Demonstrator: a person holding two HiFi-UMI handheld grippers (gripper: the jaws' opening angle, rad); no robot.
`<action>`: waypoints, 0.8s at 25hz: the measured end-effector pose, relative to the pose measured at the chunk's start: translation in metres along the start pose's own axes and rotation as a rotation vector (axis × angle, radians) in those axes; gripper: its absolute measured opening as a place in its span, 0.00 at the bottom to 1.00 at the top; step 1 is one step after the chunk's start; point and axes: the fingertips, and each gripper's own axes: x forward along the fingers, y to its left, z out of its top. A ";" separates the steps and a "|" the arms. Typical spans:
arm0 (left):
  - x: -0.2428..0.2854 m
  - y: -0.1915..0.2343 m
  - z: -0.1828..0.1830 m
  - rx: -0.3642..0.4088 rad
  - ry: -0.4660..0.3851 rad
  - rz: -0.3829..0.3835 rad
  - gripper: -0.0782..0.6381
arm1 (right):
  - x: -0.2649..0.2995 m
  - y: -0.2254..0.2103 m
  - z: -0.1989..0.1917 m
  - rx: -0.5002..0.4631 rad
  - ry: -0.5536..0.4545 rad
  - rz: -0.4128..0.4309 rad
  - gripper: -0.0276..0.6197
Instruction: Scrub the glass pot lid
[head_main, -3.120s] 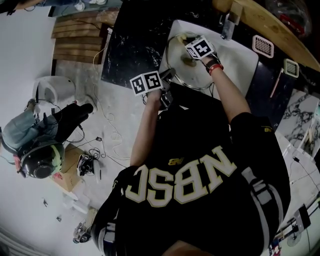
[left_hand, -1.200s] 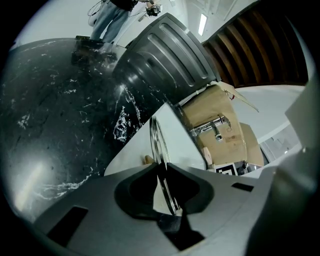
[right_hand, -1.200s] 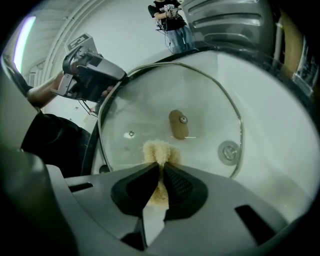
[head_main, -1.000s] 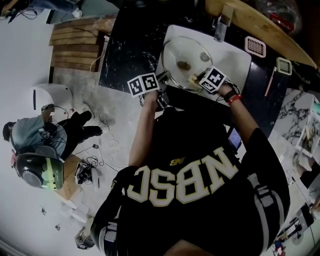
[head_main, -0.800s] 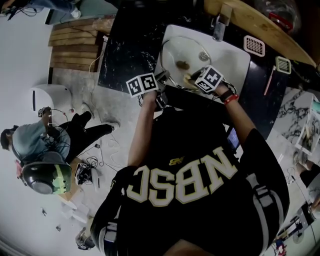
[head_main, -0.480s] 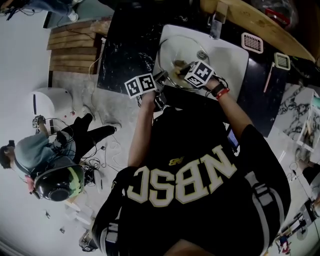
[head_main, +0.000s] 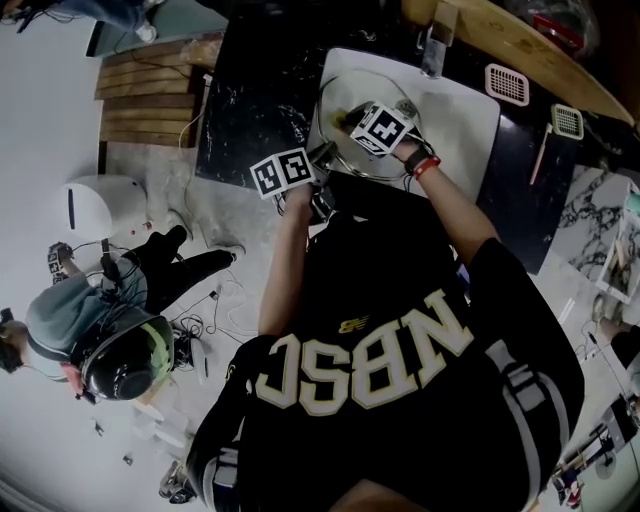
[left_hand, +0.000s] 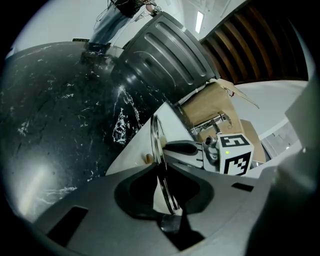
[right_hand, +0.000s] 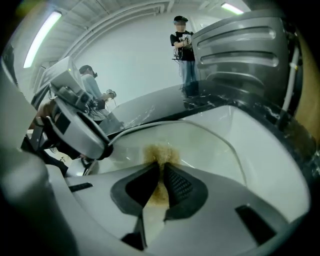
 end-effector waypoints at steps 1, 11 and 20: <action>0.000 0.000 0.000 -0.002 0.000 0.001 0.21 | 0.001 -0.006 0.003 0.000 0.000 -0.019 0.11; 0.000 0.000 -0.003 -0.022 -0.001 -0.007 0.21 | 0.014 -0.064 0.011 0.064 0.009 -0.176 0.11; -0.001 0.000 -0.002 -0.027 -0.008 -0.012 0.21 | 0.016 -0.113 -0.027 0.102 0.099 -0.283 0.11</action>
